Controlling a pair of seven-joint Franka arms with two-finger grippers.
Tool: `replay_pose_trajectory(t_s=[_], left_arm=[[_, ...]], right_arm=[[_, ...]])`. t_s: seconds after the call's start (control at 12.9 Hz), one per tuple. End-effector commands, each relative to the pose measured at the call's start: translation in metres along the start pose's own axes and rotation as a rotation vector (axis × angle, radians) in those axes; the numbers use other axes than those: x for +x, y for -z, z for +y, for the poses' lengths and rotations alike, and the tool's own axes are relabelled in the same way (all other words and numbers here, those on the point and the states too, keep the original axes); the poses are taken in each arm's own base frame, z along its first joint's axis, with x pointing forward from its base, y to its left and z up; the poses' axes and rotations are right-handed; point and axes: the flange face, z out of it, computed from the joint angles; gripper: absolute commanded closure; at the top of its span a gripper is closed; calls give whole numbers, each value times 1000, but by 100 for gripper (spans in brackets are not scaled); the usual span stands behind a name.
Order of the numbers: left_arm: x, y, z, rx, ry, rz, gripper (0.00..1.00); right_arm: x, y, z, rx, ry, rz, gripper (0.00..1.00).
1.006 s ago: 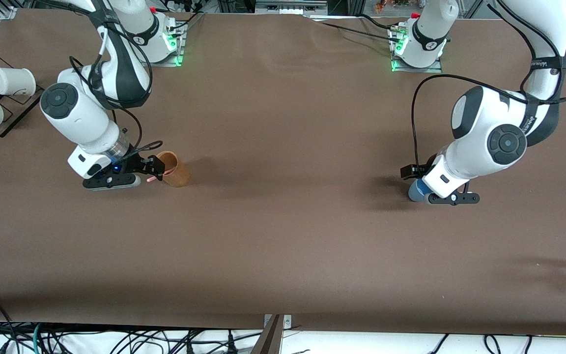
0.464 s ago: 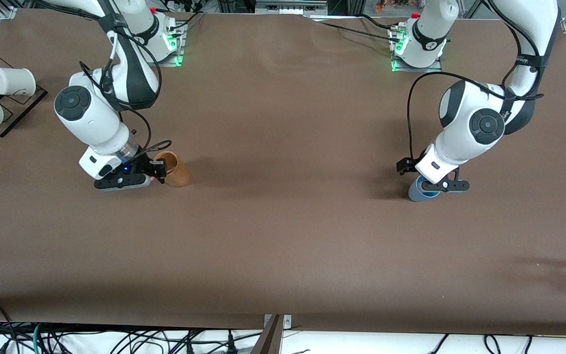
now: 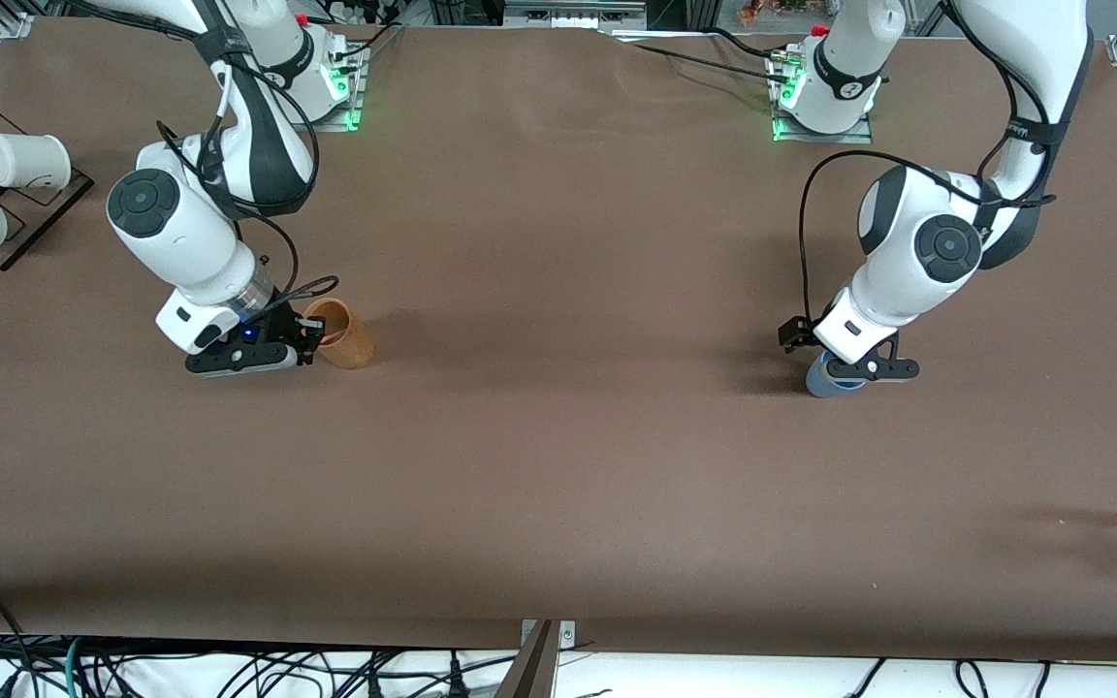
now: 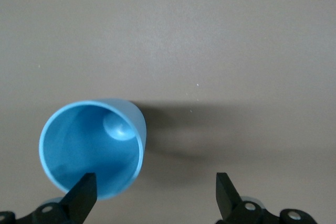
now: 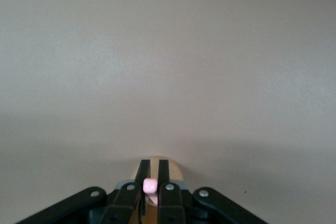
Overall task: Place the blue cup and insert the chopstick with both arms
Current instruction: 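Pull the chopstick out of the tan cup while the left gripper lifts the cup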
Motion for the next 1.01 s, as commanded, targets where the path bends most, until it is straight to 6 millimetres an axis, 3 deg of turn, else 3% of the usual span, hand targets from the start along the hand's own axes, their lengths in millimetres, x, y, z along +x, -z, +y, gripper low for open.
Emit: replay_pose_trajectory(t_s=[0.0,0.23,0.31,0.39,0.46,0.54,0.62,0.7,0.93], left_arm=[[0,-19,0,17,-22,23,0],[0,-31,0,12,-22,29,0],[0,-37,0,10,-22,27,5],[0,-40,-1,11,-19,24,15],[0,-40,-1,15,-25,25,37],[1,-40,-2,15,-24,25,66],[1,-40,-5,15,-19,25,86],[2,-40,-6,15,-18,23,100],[4,-38,-10,17,-16,20,100]], right_arm=[[-2,8,0,7,-2,13,97],[3,28,0,11,8,36,98],[7,40,-1,12,7,30,98],[12,52,-1,12,4,15,98],[20,68,-2,10,6,-2,98],[29,87,-1,8,3,-23,98],[36,104,-1,6,2,-46,98],[41,119,0,4,0,-66,98],[46,148,0,2,0,-97,98]])
